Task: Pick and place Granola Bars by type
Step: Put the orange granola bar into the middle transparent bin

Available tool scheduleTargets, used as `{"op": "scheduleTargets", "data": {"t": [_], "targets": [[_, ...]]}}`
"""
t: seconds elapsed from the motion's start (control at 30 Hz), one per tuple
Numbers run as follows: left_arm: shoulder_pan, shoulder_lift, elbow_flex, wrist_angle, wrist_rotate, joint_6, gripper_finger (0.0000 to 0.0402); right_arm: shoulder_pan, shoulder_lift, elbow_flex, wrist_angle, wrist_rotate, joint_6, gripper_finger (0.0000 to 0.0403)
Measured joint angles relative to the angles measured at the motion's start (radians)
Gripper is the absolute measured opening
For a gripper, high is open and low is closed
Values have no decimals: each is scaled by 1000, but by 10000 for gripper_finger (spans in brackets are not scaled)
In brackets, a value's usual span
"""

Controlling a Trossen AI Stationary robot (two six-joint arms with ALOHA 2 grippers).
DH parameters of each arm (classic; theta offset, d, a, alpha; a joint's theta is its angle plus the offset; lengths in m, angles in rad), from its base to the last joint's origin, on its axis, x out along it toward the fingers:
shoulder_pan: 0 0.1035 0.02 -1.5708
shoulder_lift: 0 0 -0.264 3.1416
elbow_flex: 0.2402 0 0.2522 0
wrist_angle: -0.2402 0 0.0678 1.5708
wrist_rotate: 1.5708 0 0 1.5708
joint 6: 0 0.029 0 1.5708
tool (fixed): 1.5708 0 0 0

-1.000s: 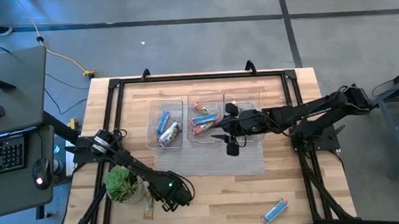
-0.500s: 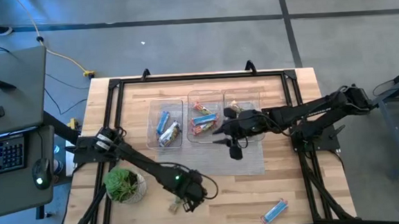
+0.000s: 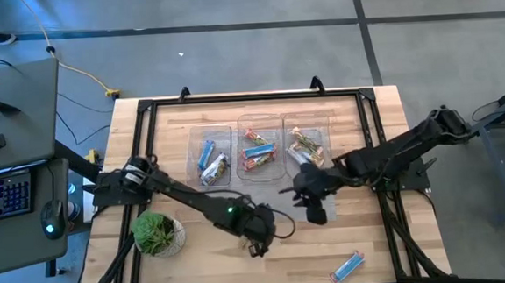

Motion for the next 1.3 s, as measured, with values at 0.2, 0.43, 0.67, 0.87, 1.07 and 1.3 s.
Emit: {"op": "scheduleTargets", "data": {"t": [0.2, 0.43, 0.67, 0.87, 1.07, 1.3], "targets": [[47, -1, 88, 56, -36, 152, 0, 98, 0, 0, -55, 1, 118, 57], [137, -1, 160, 120, -44, 320, 0, 246, -2, 0, -176, 121, 310, 25], [261, -1, 224, 314, -17, 530, 0, 397, -2, 0, -263, 262, 534, 2], [369, -3, 260, 419, -17, 623, 0, 488, -2, 0, -271, 337, 622, 4], [476, 20, 251, 416, -13, 615, 0, 547, -2, 0, -268, 284, 576, 4], [558, 135, 249, 425, 86, 512, 0, 569, 3, 0, -255, 307, 379, 12]]}}
